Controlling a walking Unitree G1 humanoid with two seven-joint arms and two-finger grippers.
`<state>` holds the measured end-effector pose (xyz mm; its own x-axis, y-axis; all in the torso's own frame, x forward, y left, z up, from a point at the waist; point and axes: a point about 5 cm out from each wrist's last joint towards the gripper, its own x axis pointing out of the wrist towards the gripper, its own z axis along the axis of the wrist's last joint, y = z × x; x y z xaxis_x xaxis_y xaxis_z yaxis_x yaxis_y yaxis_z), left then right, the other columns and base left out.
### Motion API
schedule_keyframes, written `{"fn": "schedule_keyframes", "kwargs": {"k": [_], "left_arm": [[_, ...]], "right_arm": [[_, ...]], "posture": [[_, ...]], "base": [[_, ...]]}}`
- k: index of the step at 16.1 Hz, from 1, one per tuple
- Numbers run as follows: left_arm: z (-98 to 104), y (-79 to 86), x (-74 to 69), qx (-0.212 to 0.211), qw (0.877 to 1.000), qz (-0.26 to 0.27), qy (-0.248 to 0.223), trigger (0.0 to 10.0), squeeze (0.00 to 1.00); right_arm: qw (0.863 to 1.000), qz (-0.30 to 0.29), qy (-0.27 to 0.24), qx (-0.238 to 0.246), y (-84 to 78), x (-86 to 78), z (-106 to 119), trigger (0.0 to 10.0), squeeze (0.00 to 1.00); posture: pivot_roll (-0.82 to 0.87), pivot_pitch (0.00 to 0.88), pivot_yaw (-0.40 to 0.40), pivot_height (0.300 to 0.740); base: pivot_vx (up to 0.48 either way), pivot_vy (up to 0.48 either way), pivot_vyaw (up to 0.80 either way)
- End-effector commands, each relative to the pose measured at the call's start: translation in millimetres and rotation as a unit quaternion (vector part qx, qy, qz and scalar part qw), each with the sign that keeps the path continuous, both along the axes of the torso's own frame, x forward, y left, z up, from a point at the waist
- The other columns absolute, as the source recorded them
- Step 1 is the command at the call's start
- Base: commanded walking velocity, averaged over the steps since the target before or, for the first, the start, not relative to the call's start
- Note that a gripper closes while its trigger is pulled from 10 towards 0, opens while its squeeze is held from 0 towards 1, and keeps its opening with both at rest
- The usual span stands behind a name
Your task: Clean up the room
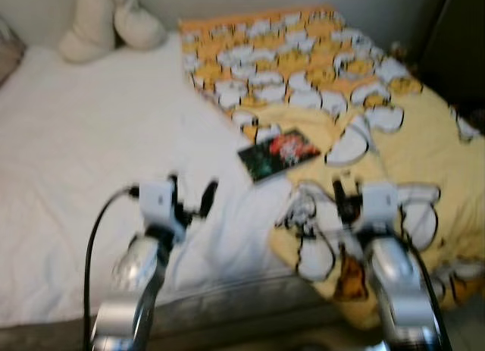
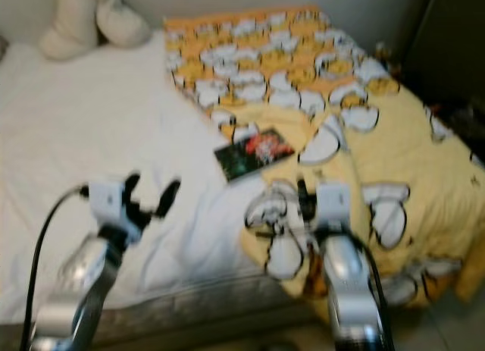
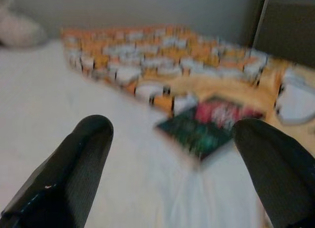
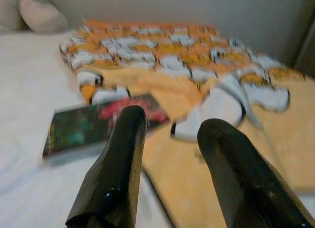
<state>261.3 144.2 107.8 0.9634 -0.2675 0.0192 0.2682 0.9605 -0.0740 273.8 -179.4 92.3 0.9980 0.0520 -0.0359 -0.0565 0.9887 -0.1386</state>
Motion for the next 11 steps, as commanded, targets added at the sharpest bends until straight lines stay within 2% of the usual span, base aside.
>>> {"fn": "schedule_keyframes", "kwargs": {"k": [1,2,3,8,9,11], "left_arm": [[-3.1,2.8,1.8,0.006,1.0,0.009,0.004,10.0,0.0],[-3.7,2.2,4.8,0.012,1.0,0.007,0.002,10.0,0.0],[-4.0,-0.1,7.1,0.004,1.0,-0.005,0.003,10.0,0.0],[-3.7,-6.0,16.3,0.023,1.0,-0.021,-0.008,10.0,0.0],[-6.3,-8.8,18.6,0.039,0.999,-0.027,0.001,10.0,0.0],[-4.1,-9.0,24.5,0.042,0.999,-0.03,-0.003,10.0,0.0]], "right_arm": [[1.0,-0.003,0.009,-0.002,-2.6,2.0,-1.7,10.0,0.0],[1.0,0.003,0.006,-0.013,-1.3,7.0,0.8,10.0,0.0],[1.0,0.003,0.006,-0.014,-0.2,10.7,0.4,10.0,0.0],[1.0,0.014,0.012,-0.004,6.6,9.8,-5.4,10.0,0.0],[1.0,0.013,0.012,-0.002,7.2,10.1,-6.3,10.0,0.0],[1.0,0.014,0.009,0.004,9.9,10.9,-6.5,10.0,0.0]], "posture": [[-0.15,0.0,0.111,0.74],[-0.16,0.0,0.12,0.74],[-0.17,0.0,0.124,0.74],[-0.18,0.0,0.129,0.74],[-0.18,0.0,0.136,0.74],[-0.18,0.0,0.144,0.74]], "base": [[0.319,-0.356,0.0],[0.0,0.0,0.0],[0.0,0.0,-0.75],[0.0,0.418,-0.69],[0.0,0.0,-0.68],[0.0,0.0,-0.63]]}}
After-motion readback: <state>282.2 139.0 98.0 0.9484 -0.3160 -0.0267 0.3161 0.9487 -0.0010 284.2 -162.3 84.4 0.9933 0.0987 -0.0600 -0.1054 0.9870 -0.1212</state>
